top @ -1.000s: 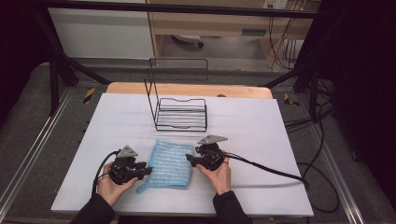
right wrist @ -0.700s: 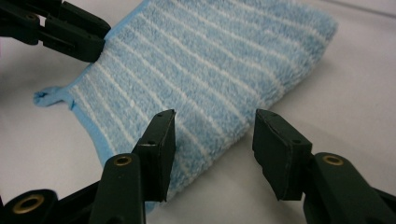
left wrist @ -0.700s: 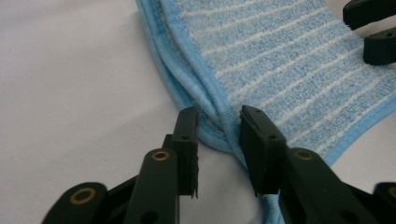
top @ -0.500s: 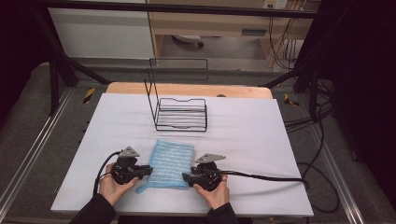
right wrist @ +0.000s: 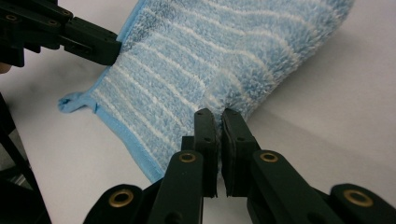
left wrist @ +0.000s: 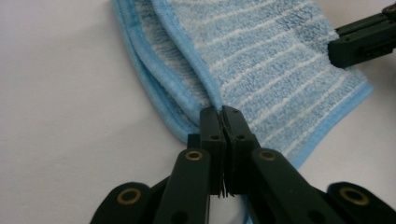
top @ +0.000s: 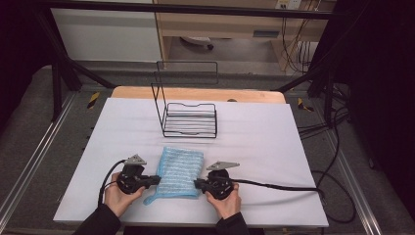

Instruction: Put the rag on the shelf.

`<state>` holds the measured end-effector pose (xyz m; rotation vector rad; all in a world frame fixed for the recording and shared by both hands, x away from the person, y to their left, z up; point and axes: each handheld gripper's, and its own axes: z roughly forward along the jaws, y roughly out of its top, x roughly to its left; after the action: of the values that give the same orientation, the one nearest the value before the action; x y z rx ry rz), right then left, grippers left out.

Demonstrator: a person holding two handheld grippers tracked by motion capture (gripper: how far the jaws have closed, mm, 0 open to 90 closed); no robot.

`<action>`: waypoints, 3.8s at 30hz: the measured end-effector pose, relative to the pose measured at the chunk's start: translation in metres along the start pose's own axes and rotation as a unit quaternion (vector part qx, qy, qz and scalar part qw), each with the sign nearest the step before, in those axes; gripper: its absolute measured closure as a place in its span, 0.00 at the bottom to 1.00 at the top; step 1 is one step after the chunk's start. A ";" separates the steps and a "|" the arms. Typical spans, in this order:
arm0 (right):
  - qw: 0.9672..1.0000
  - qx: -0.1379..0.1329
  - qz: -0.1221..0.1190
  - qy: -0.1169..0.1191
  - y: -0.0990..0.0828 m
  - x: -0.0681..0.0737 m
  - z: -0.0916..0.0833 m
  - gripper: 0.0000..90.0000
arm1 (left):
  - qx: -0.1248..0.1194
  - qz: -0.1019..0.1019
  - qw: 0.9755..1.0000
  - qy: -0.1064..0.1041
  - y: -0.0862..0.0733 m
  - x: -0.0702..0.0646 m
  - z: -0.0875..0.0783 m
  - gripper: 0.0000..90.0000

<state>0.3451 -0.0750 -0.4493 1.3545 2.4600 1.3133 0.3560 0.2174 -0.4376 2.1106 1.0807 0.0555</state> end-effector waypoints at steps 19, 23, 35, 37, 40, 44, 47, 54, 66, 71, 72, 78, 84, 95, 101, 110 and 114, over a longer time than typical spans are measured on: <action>0.999 -0.013 -0.037 -0.016 -0.005 -0.023 -0.020 0.72 | -0.027 0.034 0.999 0.015 0.001 -0.015 -0.005 0.72; 0.998 -0.040 -0.045 -0.010 -0.002 -0.028 -0.026 0.58 | -0.039 0.039 0.998 0.030 0.004 -0.008 -0.009 0.58; 0.996 -0.053 -0.072 -0.015 0.013 -0.040 -0.026 0.15 | -0.051 0.035 0.998 0.031 0.025 0.005 -0.015 0.21; 0.996 -0.054 -0.073 -0.014 0.015 -0.042 -0.025 0.12 | -0.053 0.036 0.998 0.030 0.029 0.006 -0.014 0.19; 0.996 -0.055 -0.074 -0.019 0.016 -0.045 -0.026 0.08 | -0.056 0.037 0.997 0.028 0.034 0.007 -0.014 0.16; 0.995 -0.050 -0.077 -0.024 0.018 -0.047 -0.028 0.06 | -0.063 0.043 0.997 0.030 0.043 0.008 -0.013 0.14; 0.996 -0.049 -0.075 -0.028 0.019 -0.048 -0.029 0.05 | -0.066 0.046 0.996 0.038 0.051 0.010 -0.011 0.13; 0.996 -0.054 -0.065 -0.031 0.018 -0.051 -0.031 0.06 | -0.059 0.040 0.995 0.070 0.069 0.015 0.001 0.14; 0.996 -0.049 -0.065 -0.030 0.016 -0.052 -0.029 0.06 | -0.017 0.015 0.995 0.095 0.079 0.026 0.043 0.37; 0.996 -0.046 -0.065 -0.029 0.016 -0.053 -0.028 0.07 | 0.002 0.006 0.996 0.087 0.077 0.030 0.050 0.50; 0.996 -0.046 -0.064 -0.028 0.016 -0.052 -0.029 0.07 | 0.005 0.005 0.996 0.084 0.076 0.030 0.051 0.53; 0.997 -0.044 -0.061 -0.026 0.017 -0.053 -0.029 0.08 | 0.013 0.003 0.997 0.075 0.075 0.030 0.054 0.59; 0.997 -0.047 -0.057 -0.021 0.019 -0.054 -0.028 0.08 | 0.007 -0.004 0.998 0.062 0.072 0.031 0.056 0.66; 0.997 -0.069 -0.040 -0.024 0.038 -0.060 -0.022 0.06 | 0.008 -0.001 0.998 0.055 0.071 0.028 0.057 0.81; 0.996 -0.070 -0.043 -0.024 0.055 -0.062 -0.010 0.05 | 0.005 0.002 0.998 0.059 0.071 0.025 0.057 0.84; 0.998 -0.045 -0.027 -0.033 0.063 -0.070 0.014 0.22 | 0.004 0.007 0.998 0.057 0.070 0.026 0.057 0.85; 0.998 -0.032 -0.024 -0.046 0.060 -0.074 0.023 0.37 | -0.002 0.010 0.998 0.059 0.068 0.025 0.058 0.84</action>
<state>0.4411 -0.0971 -0.4474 1.3020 2.3546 1.2789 0.4388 0.1761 -0.4425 2.1375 1.1285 0.1943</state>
